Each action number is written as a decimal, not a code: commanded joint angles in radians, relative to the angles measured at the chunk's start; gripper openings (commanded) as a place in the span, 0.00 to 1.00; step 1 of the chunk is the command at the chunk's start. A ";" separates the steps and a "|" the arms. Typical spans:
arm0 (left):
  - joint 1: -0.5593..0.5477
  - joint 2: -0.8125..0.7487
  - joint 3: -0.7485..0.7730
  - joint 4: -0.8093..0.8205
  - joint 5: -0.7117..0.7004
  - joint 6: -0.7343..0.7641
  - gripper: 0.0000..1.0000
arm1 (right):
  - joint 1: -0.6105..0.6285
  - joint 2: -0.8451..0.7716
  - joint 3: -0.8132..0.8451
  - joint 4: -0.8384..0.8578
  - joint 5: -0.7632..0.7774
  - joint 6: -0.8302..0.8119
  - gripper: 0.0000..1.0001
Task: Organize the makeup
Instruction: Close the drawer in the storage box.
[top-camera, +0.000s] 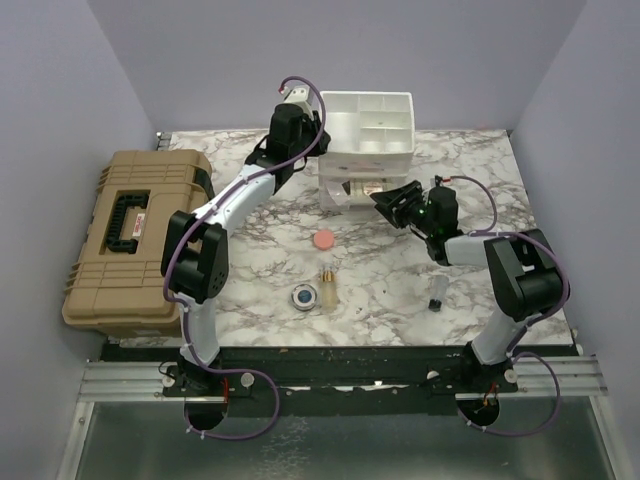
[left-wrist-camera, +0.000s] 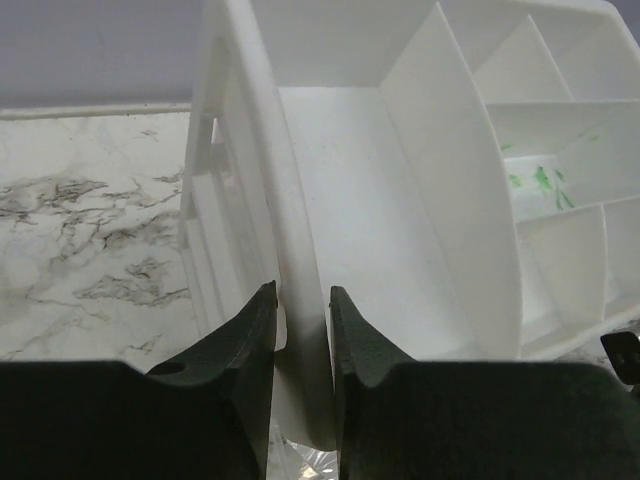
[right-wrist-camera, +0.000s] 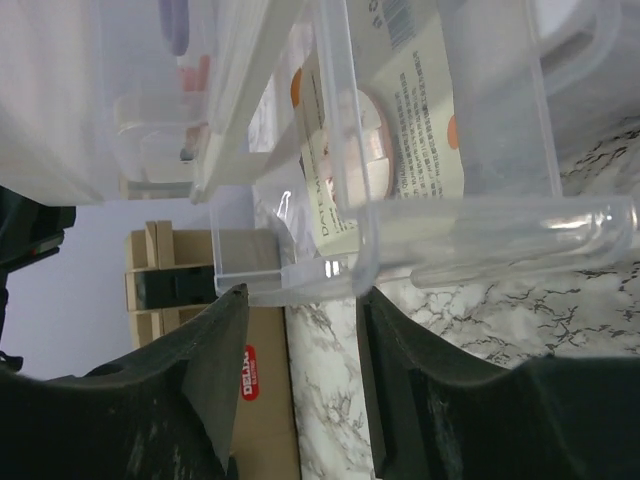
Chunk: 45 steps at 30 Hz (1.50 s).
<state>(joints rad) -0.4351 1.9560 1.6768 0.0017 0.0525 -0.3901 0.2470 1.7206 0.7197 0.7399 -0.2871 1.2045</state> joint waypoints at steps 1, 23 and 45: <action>-0.004 -0.021 0.016 -0.084 0.044 0.028 0.21 | -0.006 0.040 0.031 0.087 -0.037 -0.018 0.48; -0.038 -0.120 -0.086 -0.117 0.050 -0.188 0.04 | -0.013 -0.032 -0.017 0.090 -0.031 -0.143 0.52; -0.137 -0.126 -0.117 -0.071 0.024 -0.333 0.04 | -0.125 0.005 -0.002 0.201 -0.091 -0.203 0.56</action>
<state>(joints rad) -0.5339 1.8256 1.5463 -0.0582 -0.0013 -0.5880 0.1772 1.7058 0.6716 0.9009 -0.3550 1.0271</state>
